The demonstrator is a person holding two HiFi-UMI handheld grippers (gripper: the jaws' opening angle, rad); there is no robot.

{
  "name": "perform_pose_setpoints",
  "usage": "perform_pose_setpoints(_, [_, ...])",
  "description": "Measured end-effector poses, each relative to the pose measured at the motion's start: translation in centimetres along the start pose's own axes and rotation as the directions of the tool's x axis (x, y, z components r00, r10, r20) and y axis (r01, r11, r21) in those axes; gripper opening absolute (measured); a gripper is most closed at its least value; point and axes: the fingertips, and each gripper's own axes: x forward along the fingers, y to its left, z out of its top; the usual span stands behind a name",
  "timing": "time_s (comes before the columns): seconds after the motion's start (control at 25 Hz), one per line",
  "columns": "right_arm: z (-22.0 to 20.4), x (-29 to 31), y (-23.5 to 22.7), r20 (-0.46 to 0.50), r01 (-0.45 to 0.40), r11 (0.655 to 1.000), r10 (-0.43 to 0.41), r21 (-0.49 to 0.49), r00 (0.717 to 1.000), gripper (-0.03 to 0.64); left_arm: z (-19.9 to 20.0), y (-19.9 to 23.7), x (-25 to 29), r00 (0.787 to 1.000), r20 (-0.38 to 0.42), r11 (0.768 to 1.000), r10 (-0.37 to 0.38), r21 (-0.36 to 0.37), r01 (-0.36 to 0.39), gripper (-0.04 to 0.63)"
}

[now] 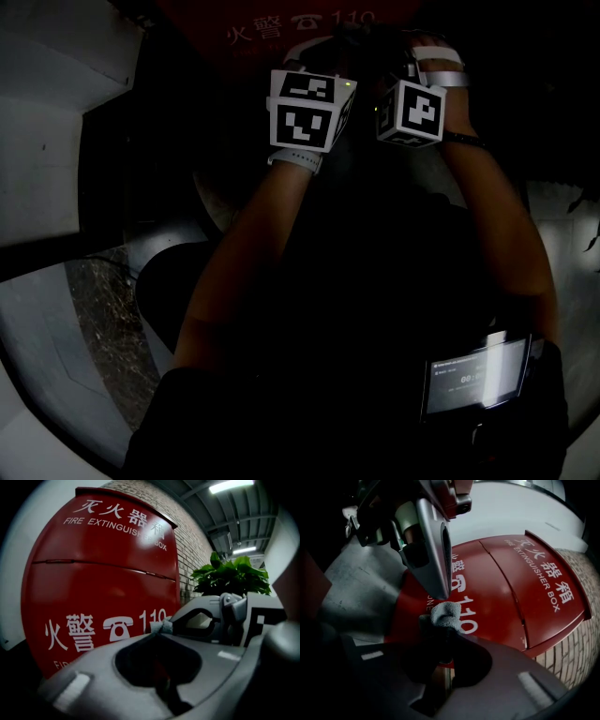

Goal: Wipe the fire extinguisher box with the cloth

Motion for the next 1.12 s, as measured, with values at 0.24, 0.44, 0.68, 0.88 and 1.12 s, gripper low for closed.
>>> perform_pose_setpoints(0.24, [-0.6, 0.8, 2.5, -0.011, -0.05, 0.999, 0.05, 0.006, 0.999, 0.04, -2.6, -0.1, 0.9, 0.999, -0.041, 1.0, -0.018, -0.023, 0.017, 0.0])
perform_pose_setpoints(0.44, [-0.5, 1.5, 4.6, -0.009, -0.098, 0.995, 0.098, 0.008, 0.995, 0.04, -5.0, -0.1, 1.5, 0.995, -0.101, 0.998, -0.024, -0.052, 0.018, 0.0])
perform_pose_setpoints(0.68, [-0.7, 2.2, 6.5, -0.019, -0.147, 0.989, 0.146, -0.01, 0.989, 0.04, -7.2, 0.6, 2.3, 0.987, -0.156, 0.995, -0.031, -0.098, 0.015, 0.0])
perform_pose_setpoints(0.88, [-1.2, 3.0, 9.0, -0.034, -0.207, 0.978, 0.207, -0.028, 0.978, 0.04, -8.5, 0.3, 3.1, 0.982, -0.182, 0.994, -0.053, -0.106, 0.034, 0.0])
perform_pose_setpoints(1.12, [-1.6, 3.7, 11.5, -0.053, -0.272, 0.962, 0.27, -0.033, 0.961, 0.04, -10.7, -0.4, 3.4, 0.966, -0.24, 0.989, -0.092, -0.131, 0.062, 0.0])
